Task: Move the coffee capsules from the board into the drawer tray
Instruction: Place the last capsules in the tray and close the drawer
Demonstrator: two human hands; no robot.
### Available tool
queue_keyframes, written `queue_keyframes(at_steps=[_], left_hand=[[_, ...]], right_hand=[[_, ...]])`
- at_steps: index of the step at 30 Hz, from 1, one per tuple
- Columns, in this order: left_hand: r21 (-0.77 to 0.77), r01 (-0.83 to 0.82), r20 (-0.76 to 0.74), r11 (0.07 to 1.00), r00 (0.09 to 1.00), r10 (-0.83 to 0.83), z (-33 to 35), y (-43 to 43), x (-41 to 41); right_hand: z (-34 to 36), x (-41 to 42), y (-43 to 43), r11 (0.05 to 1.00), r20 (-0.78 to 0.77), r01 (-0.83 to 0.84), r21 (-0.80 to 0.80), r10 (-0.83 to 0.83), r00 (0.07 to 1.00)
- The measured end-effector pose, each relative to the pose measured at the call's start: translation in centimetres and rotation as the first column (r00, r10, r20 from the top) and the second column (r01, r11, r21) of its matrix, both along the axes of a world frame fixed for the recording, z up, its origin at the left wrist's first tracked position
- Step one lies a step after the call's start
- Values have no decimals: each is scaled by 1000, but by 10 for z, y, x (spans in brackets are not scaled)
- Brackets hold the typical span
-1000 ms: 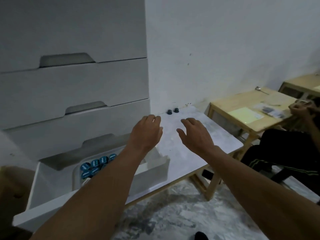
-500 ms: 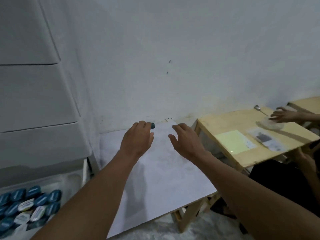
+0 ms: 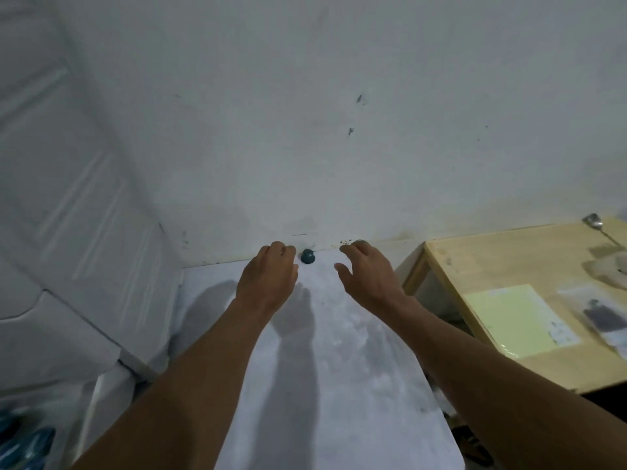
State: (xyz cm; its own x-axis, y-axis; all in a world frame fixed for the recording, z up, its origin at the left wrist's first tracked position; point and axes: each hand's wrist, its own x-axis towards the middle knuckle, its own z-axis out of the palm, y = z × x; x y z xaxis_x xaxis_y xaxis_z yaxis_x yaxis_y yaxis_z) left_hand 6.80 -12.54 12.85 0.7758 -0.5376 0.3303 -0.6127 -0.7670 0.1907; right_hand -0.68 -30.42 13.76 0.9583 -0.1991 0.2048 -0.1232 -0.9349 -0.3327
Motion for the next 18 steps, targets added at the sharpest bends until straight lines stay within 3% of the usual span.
queue_keyframes(at_steps=[10, 13, 18], left_hand=[[187, 12, -102, 982, 995, 7, -67, -22, 94], [143, -10, -189, 990, 981, 37, -78, -24, 107], [135, -9, -210, 991, 977, 37, -105, -35, 129]], right_hand=[[-59, 107, -8, 993, -152, -77, 92, 90, 984], [-73, 127, -6, 989, -152, -106, 103, 121, 981], [-99, 155, -9, 987, -177, -126, 102, 143, 974]])
